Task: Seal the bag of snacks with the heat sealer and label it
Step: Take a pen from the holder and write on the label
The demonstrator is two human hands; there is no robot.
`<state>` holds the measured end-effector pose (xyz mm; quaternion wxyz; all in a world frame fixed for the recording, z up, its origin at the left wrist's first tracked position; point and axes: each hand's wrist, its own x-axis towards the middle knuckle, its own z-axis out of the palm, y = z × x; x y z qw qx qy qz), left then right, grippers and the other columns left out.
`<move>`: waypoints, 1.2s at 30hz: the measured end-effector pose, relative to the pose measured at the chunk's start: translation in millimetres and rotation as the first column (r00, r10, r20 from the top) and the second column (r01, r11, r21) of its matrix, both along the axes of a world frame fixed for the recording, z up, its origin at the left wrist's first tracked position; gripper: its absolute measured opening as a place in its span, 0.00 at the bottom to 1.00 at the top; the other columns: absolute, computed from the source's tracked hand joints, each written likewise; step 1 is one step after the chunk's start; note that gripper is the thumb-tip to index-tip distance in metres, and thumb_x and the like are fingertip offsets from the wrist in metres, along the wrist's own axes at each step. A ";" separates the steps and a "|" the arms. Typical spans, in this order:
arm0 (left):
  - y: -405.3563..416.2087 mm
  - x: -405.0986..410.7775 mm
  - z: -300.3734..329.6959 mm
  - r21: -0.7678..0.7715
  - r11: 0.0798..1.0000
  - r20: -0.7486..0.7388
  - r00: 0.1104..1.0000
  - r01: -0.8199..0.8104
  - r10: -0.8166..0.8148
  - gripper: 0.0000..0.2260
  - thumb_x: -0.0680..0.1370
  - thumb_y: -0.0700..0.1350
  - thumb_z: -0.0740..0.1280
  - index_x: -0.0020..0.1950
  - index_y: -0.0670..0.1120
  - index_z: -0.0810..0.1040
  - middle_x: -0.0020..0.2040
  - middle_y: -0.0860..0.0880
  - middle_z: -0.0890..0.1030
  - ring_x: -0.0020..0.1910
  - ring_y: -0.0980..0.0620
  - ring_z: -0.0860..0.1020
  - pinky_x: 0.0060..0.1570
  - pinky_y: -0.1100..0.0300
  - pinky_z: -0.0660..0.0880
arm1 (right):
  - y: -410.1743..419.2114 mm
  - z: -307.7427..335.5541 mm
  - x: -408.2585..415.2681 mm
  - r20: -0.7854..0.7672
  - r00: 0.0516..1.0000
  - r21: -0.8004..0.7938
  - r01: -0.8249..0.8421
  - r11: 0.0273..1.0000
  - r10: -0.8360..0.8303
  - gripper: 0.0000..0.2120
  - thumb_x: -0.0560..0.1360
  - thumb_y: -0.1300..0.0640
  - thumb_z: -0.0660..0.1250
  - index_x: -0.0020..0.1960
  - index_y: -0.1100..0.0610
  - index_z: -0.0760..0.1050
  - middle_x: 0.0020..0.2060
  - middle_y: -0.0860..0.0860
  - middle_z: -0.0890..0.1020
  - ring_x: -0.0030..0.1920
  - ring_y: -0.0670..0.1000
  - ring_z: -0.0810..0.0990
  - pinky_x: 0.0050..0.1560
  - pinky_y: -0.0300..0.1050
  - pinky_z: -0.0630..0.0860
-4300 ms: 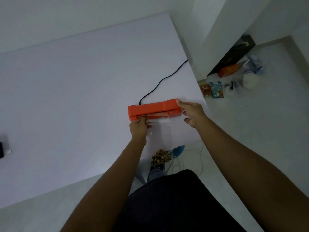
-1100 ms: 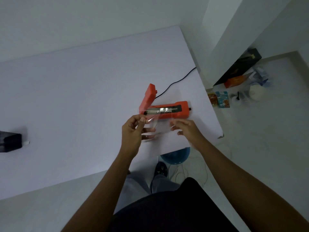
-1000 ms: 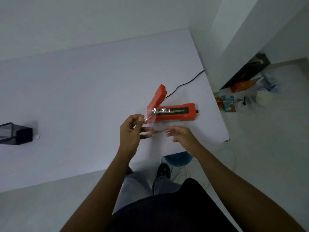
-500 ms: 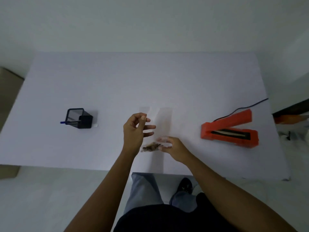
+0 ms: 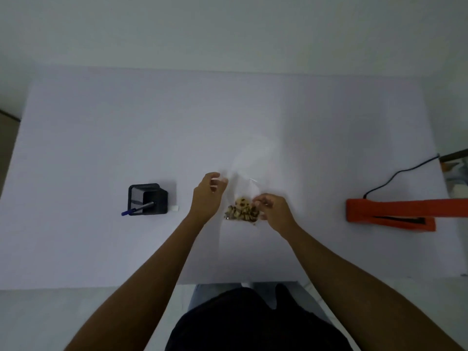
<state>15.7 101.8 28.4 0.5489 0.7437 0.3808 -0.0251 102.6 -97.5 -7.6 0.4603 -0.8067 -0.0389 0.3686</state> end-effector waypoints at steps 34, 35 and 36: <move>150.5 -133.0 65.8 0.275 0.904 0.026 0.942 -0.327 0.333 0.07 0.79 0.50 0.67 0.50 0.48 0.80 0.44 0.53 0.82 0.40 0.59 0.79 0.38 0.71 0.71 | 180.1 71.6 -96.6 0.388 0.834 0.053 -0.445 0.894 0.392 0.05 0.77 0.60 0.70 0.51 0.56 0.83 0.44 0.49 0.83 0.35 0.45 0.76 0.42 0.36 0.75; 163.6 -139.0 57.2 0.263 0.927 -0.038 0.958 -0.266 0.285 0.09 0.79 0.51 0.67 0.50 0.47 0.81 0.44 0.52 0.83 0.41 0.57 0.80 0.40 0.67 0.73 | 192.7 69.5 -106.8 0.391 0.817 0.033 -0.472 0.881 0.424 0.07 0.77 0.60 0.70 0.53 0.56 0.83 0.45 0.51 0.83 0.37 0.45 0.76 0.43 0.37 0.75; 174.6 -144.0 47.5 0.240 0.954 -0.093 0.974 -0.181 0.208 0.10 0.79 0.52 0.67 0.50 0.47 0.82 0.45 0.52 0.83 0.41 0.54 0.81 0.43 0.62 0.76 | 205.1 66.8 -116.2 0.399 0.799 0.010 -0.493 0.870 0.449 0.08 0.77 0.60 0.69 0.54 0.57 0.83 0.47 0.53 0.83 0.39 0.46 0.77 0.46 0.38 0.75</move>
